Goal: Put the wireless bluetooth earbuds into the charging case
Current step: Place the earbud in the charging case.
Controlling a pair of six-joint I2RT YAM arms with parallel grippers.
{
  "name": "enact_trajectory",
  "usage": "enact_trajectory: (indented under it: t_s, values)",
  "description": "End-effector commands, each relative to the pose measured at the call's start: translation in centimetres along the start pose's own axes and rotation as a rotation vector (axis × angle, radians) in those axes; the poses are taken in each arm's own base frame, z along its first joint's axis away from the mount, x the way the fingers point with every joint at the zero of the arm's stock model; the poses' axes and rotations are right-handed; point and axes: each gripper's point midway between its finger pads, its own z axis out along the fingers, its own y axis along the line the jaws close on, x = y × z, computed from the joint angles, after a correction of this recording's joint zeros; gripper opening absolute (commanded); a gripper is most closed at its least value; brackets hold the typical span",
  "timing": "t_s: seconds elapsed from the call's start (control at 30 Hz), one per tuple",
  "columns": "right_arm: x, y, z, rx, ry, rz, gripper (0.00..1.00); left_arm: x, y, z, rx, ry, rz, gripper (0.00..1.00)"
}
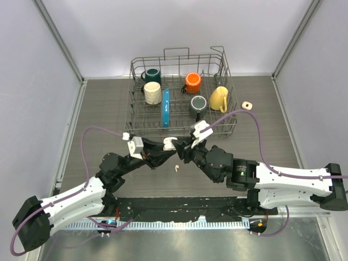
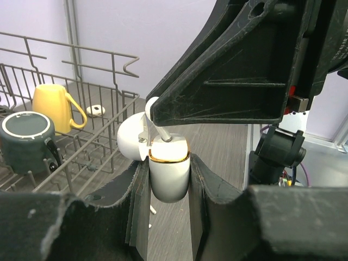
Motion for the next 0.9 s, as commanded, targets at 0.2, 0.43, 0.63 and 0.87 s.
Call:
enact_trajectory:
  t_s: [0.2, 0.43, 0.63, 0.87]
  values:
    - [0.3, -0.2, -0.2, 0.016, -0.004, 0.035, 0.01, -3.9, -0.7, 0.7, 0.027, -0.123, 0.051, 0.00]
    - [0.6, 0.6, -0.6, -0.046, 0.026, 0.020, 0.01, -4.2, -0.3, 0.4, 0.001, -0.138, 0.060, 0.00]
    - [1.4, 1.2, -0.6, -0.073, 0.062, 0.013, 0.01, -4.3, 0.0, 0.4, -0.019, -0.146, 0.066, 0.00]
    - [1.4, 1.2, -0.7, -0.072, 0.068, 0.009, 0.01, -4.3, 0.4, 0.2, -0.042, -0.150, 0.068, 0.00]
